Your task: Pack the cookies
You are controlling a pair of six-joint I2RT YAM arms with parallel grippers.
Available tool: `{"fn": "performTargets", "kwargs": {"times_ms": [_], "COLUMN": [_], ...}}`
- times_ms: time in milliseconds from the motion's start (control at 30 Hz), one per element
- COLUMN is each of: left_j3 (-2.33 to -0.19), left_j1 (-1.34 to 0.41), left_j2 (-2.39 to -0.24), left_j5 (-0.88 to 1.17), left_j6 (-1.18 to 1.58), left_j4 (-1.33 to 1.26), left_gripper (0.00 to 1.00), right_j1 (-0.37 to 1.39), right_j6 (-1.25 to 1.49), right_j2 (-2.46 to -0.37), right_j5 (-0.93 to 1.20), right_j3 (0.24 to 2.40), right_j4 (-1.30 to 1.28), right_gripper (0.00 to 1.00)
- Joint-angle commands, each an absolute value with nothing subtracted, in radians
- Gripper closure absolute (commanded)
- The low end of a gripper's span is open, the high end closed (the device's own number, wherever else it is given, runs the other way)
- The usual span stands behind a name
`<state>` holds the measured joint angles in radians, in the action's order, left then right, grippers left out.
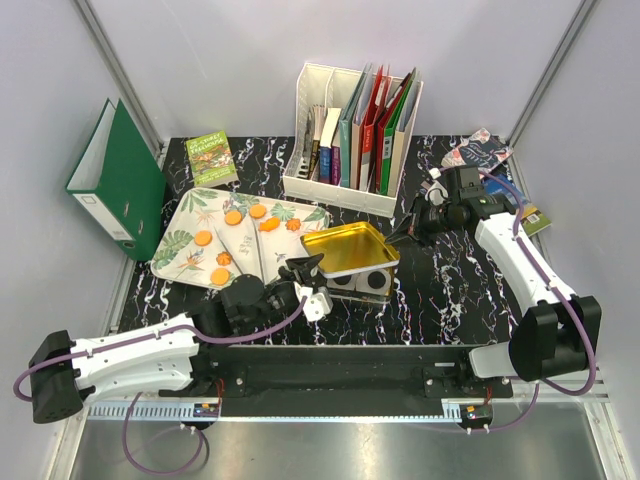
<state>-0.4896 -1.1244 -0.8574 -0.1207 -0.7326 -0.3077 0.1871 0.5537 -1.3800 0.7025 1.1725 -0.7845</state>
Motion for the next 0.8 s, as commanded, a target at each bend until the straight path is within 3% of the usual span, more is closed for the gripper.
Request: {"fn": "performTargets", "kwargs": {"times_ms": [0,467,767], "left_j3": [-0.514,-0.512,-0.520], "left_j1": [-1.126,-1.126,-1.126], "left_j2": [-0.859,-0.854,-0.853], "left_j5": [-0.130,-0.135,-0.135], "left_j6": [-0.724,-0.724,-0.723], "left_j4": [-0.364,-0.354,-0.344], "left_gripper": [0.60,0.70,0.72], "right_j1": [0.193,0.192,0.192], "right_j6": [0.563,0.561,0.558], "right_j2": [-1.336,-1.330,-1.302], "right_j5": [0.758,0.752,0.727], "right_j3": [1.175,1.180,1.192], "right_j4": [-0.778,-0.776,-0.773], "right_gripper": [1.00,0.98,0.72]}}
